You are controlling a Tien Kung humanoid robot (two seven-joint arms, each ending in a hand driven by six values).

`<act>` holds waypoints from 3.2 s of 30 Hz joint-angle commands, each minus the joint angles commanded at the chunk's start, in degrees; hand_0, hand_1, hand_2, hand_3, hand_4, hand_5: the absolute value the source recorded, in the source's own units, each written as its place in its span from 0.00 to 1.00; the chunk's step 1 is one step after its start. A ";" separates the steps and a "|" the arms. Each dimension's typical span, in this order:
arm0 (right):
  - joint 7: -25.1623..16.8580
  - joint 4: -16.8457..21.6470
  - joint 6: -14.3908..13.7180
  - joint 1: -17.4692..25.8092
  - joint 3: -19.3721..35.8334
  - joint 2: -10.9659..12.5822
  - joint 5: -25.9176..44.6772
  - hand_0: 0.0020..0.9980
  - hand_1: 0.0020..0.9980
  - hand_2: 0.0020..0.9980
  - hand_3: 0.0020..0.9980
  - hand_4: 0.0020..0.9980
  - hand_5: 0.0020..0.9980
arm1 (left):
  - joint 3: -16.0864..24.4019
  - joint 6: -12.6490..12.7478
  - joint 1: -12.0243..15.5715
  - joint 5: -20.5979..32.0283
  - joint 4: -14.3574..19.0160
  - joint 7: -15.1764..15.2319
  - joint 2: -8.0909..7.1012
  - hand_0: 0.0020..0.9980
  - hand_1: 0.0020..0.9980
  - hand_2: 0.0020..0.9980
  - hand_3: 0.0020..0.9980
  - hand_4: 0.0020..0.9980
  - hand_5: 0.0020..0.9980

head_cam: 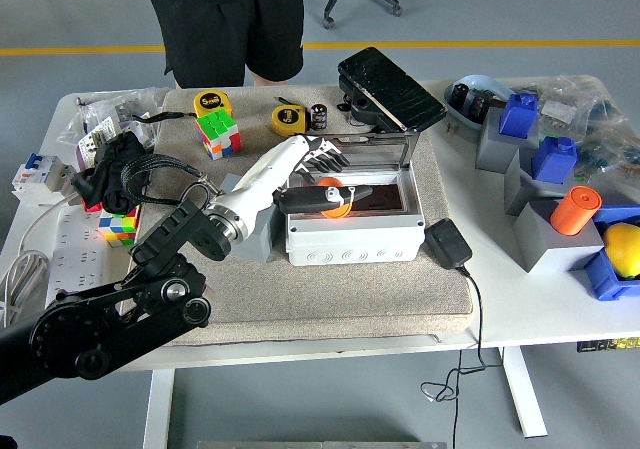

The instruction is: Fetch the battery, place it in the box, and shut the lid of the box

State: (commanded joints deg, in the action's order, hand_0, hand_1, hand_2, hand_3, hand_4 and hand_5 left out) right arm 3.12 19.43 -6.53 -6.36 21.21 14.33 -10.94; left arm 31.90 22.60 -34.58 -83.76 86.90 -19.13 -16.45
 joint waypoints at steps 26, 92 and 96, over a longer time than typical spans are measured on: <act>0.06 0.18 -0.01 -0.30 -1.39 0.20 0.36 0.57 0.64 0.67 0.59 0.95 0.48 | -3.61 -3.46 -4.16 11.08 -2.32 -0.12 3.71 0.40 0.61 0.60 0.60 1.00 0.61; -0.05 0.24 -0.08 -0.15 -0.19 -0.17 0.28 0.58 0.64 0.67 0.59 0.95 0.48 | -1.80 -12.68 -7.01 0.07 -6.03 -4.92 5.68 0.37 0.55 0.62 0.65 1.00 0.71; -0.06 0.22 -0.09 -0.16 -0.22 -0.25 0.29 0.58 0.64 0.67 0.59 0.95 0.48 | -0.22 -10.19 -6.26 1.88 -5.29 -2.28 5.44 0.37 0.55 0.62 0.65 1.00 0.71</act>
State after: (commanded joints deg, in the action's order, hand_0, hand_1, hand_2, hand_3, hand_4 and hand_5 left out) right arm 3.06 19.65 -6.62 -6.52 21.00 14.08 -10.65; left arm 31.68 12.40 -40.85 -81.87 81.61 -21.41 -11.01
